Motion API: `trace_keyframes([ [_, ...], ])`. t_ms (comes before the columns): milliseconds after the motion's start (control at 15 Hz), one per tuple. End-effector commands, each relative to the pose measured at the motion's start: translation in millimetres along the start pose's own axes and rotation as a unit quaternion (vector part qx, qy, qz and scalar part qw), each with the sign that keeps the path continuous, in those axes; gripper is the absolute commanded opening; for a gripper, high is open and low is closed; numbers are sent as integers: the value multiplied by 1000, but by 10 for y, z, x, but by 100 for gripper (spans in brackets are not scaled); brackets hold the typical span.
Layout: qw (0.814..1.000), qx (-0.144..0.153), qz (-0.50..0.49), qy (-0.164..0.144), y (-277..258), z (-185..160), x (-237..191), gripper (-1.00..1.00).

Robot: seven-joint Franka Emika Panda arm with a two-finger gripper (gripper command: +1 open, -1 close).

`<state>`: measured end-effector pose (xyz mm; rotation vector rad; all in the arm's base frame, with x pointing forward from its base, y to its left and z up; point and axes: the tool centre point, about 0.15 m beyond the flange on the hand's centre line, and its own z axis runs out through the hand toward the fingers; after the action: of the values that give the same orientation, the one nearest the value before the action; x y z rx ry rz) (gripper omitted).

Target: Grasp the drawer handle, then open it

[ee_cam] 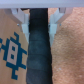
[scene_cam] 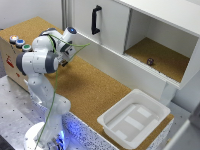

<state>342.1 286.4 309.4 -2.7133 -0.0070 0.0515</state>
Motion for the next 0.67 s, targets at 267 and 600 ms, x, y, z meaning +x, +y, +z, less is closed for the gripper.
trace_keyframes([
  [267,998,49,-8,-34,1219,-161,65,-100],
  [600,999,43,1,-29,1599,-296,146,-100],
])
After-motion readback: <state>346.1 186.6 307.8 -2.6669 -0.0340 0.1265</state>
